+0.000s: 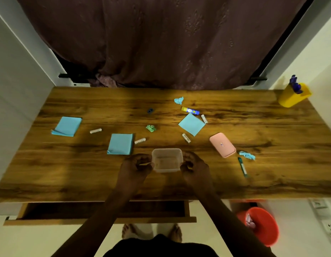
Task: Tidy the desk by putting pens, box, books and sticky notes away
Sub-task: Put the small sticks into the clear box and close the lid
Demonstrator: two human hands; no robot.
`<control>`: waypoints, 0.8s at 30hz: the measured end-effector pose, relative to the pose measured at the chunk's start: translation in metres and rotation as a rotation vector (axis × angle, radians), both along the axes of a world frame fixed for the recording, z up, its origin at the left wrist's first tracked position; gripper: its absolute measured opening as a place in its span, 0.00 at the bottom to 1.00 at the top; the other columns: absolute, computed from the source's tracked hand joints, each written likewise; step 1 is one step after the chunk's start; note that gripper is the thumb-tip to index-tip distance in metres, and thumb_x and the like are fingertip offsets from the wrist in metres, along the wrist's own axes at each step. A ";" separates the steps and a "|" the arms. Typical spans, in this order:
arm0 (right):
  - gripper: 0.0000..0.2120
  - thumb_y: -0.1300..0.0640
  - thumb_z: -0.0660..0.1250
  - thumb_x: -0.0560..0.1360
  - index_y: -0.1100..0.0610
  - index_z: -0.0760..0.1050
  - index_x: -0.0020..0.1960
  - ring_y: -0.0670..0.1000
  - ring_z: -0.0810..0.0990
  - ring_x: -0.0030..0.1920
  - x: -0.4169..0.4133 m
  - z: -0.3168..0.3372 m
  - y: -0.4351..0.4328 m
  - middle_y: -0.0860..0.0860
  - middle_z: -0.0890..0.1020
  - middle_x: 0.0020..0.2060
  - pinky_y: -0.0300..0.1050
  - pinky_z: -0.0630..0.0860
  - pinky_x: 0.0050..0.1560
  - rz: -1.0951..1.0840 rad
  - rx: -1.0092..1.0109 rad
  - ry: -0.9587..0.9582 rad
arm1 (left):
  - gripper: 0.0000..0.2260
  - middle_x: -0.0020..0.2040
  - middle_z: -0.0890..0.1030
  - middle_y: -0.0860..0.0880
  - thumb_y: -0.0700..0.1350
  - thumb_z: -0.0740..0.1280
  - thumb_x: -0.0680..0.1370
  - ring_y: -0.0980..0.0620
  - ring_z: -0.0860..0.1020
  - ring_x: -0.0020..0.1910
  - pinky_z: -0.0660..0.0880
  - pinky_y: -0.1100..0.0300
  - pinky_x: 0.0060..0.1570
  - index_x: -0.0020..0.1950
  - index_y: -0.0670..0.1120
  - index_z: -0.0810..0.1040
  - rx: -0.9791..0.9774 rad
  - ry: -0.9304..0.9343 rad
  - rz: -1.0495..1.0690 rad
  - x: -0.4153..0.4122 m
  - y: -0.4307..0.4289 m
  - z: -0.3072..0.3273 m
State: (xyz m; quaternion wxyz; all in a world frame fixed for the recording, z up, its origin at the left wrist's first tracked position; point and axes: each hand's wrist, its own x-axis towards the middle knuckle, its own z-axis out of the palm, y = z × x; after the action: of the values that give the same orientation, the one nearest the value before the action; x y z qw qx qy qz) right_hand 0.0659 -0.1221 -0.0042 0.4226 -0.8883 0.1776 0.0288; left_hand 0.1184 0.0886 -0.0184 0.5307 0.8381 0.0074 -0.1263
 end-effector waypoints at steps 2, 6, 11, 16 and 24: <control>0.20 0.60 0.70 0.79 0.52 0.74 0.70 0.47 0.82 0.60 0.000 -0.003 0.001 0.48 0.82 0.63 0.23 0.70 0.46 0.004 0.008 0.011 | 0.11 0.52 0.85 0.60 0.43 0.77 0.74 0.61 0.83 0.53 0.82 0.58 0.52 0.53 0.55 0.84 0.022 0.010 -0.022 0.001 0.002 -0.002; 0.20 0.60 0.70 0.79 0.53 0.74 0.70 0.47 0.82 0.59 -0.002 -0.012 0.002 0.49 0.82 0.63 0.30 0.75 0.51 -0.001 0.023 0.021 | 0.12 0.52 0.84 0.61 0.42 0.77 0.73 0.62 0.82 0.54 0.81 0.58 0.55 0.53 0.56 0.83 0.061 0.021 -0.062 0.004 0.007 -0.008; 0.17 0.58 0.70 0.80 0.53 0.75 0.68 0.49 0.82 0.60 0.000 -0.014 0.001 0.49 0.82 0.62 0.36 0.78 0.54 -0.020 0.039 -0.016 | 0.12 0.54 0.83 0.60 0.45 0.77 0.74 0.60 0.81 0.53 0.80 0.58 0.54 0.56 0.55 0.83 0.082 0.037 -0.067 0.011 0.013 -0.007; 0.16 0.55 0.69 0.80 0.54 0.77 0.67 0.51 0.82 0.61 0.026 -0.002 -0.015 0.50 0.83 0.62 0.47 0.79 0.61 -0.050 -0.023 -0.117 | 0.10 0.52 0.82 0.56 0.44 0.74 0.77 0.59 0.81 0.50 0.77 0.66 0.45 0.57 0.51 0.81 0.220 -0.089 -0.029 0.049 0.026 0.003; 0.22 0.58 0.70 0.79 0.56 0.73 0.72 0.56 0.78 0.66 0.097 -0.006 -0.034 0.55 0.79 0.66 0.47 0.73 0.64 0.041 -0.265 0.031 | 0.21 0.67 0.78 0.46 0.41 0.71 0.77 0.47 0.78 0.62 0.77 0.53 0.60 0.70 0.47 0.76 0.573 -0.261 -0.238 0.103 0.011 -0.013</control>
State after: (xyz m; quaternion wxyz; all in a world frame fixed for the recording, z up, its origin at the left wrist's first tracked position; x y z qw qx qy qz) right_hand 0.1634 -0.1556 -0.0097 0.2981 -0.9392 0.1680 0.0276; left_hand 0.2217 0.1001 -0.0314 0.2514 0.9573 -0.1236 -0.0716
